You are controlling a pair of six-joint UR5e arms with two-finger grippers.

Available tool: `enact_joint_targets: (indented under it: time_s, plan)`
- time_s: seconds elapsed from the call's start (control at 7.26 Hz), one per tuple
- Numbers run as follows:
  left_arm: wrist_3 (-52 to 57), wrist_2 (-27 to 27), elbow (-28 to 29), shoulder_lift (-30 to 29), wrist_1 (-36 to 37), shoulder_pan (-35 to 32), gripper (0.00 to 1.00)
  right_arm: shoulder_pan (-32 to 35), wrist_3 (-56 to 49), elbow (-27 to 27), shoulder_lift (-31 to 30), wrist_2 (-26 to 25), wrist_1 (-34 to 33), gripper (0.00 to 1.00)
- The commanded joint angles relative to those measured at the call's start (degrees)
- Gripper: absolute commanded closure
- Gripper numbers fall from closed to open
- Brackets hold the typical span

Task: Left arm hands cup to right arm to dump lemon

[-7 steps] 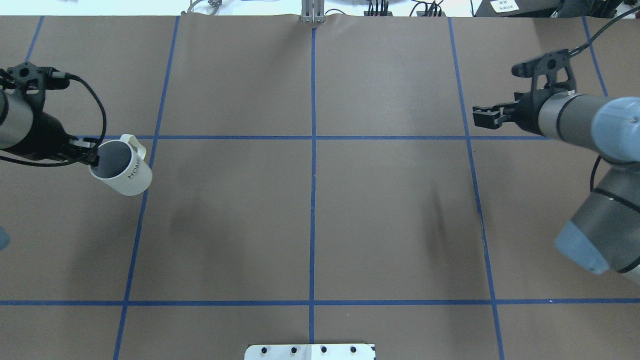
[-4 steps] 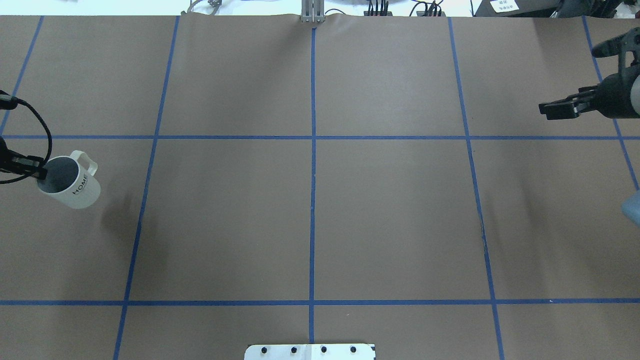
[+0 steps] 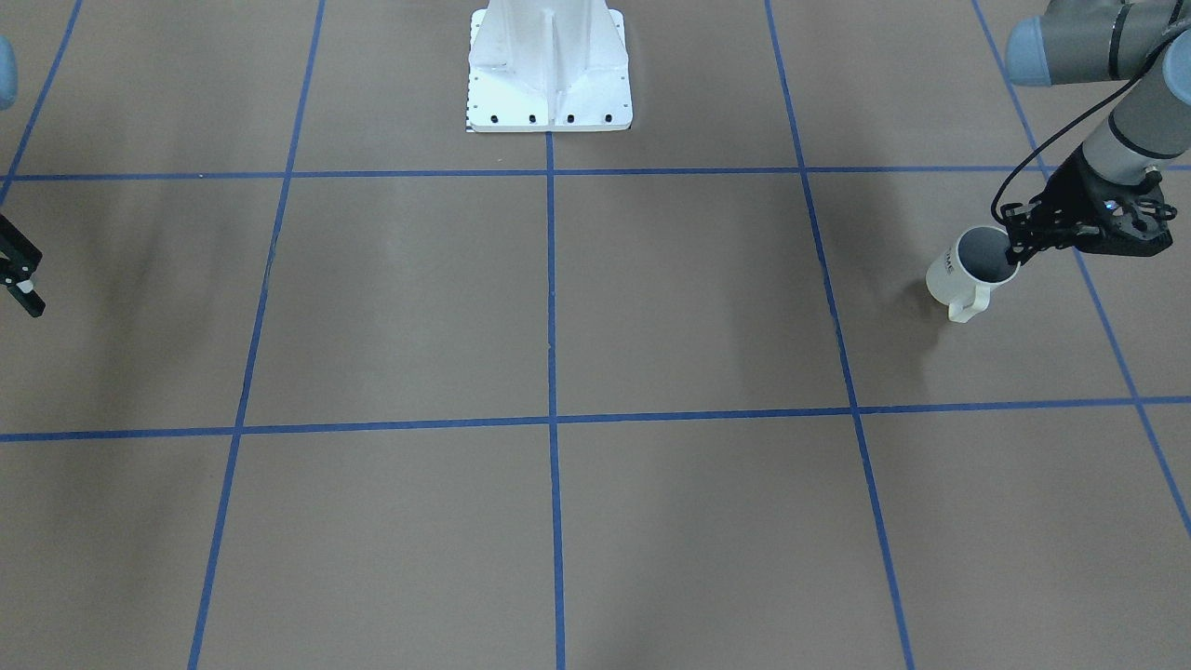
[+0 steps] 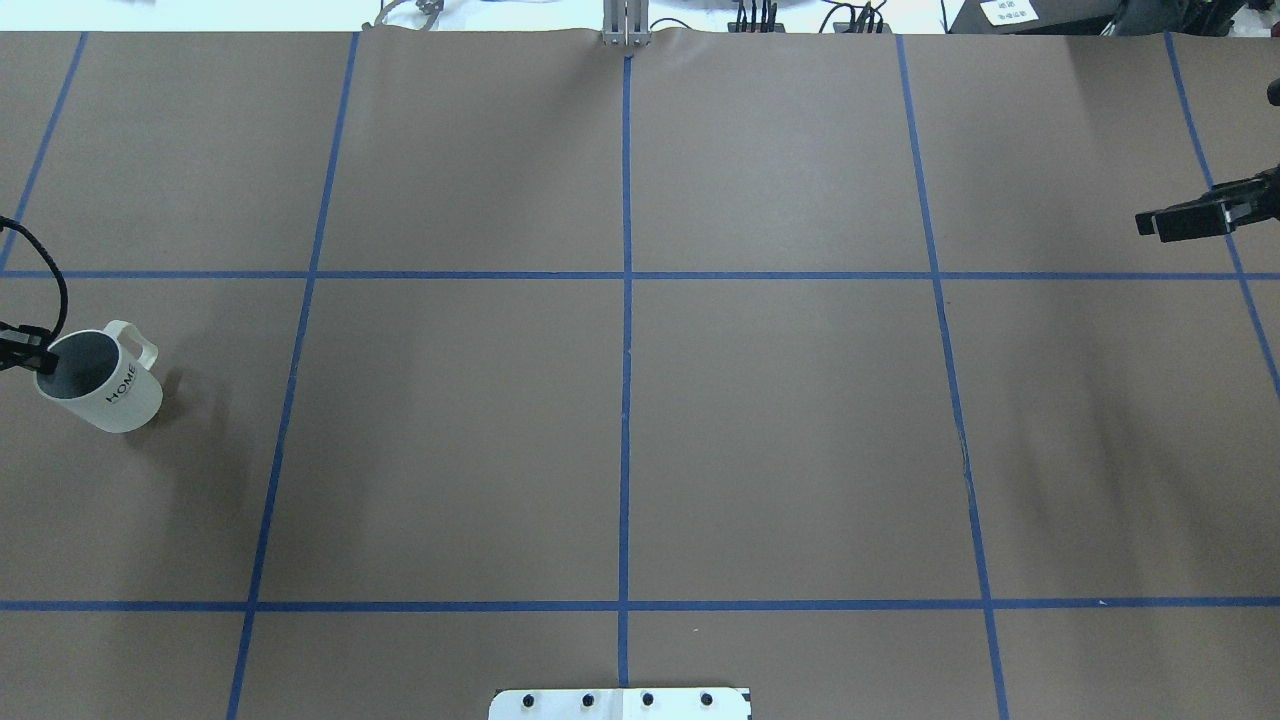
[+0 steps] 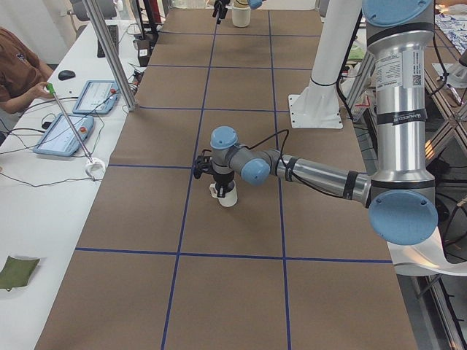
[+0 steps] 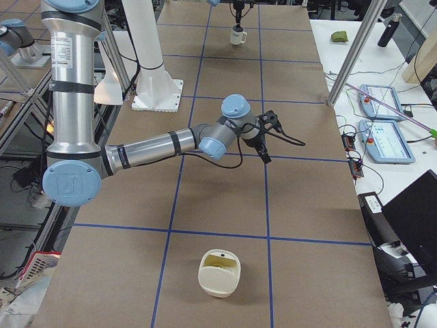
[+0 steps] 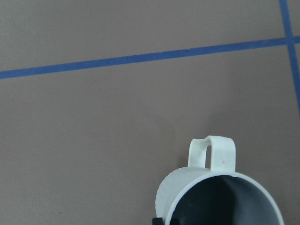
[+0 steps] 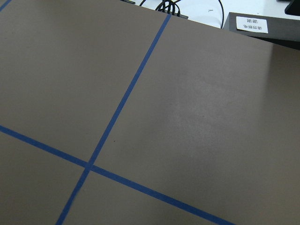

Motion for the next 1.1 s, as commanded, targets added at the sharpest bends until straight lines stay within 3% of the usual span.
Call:
enact_joint_targets:
  time_s: [0.0,0.14,0.41,0.55,0.83,0.96]
  plan:
    - [0.19,-0.04,0.95,-0.07,-0.03,-0.06,0.61,0.15,-0.02,0.32,-0.04,0.13,-0.11,0.0]
    - [0.54,-0.13,0.17,0.19,-0.03,-0.93,0.01,0.24,-0.02,0.33,-0.31,0.13,-0.11,0.0]
    - [3.15,-2.58,-2.11,0.2,0.41,-6.71,0.0,2.51,-1.24,0.15,-1.01,2.31,-4.82,0.0]
    - [9.61,-2.76,-1.95,0.81,1.37,-10.56,0.0,4.44,-5.43,0.24,-2.49,2.67,-7.91,0.0]
    - [17.81,-3.03,-1.77,0.64,10.03,-17.5,0.0,9.35,-15.44,0.33,-5.48,5.03,-16.76,0.0]
    - [23.68,-7.38,-1.34,0.03,15.12,-22.16,0.0,12.51,-18.97,-0.28,-6.1,8.88,-21.95,0.0]
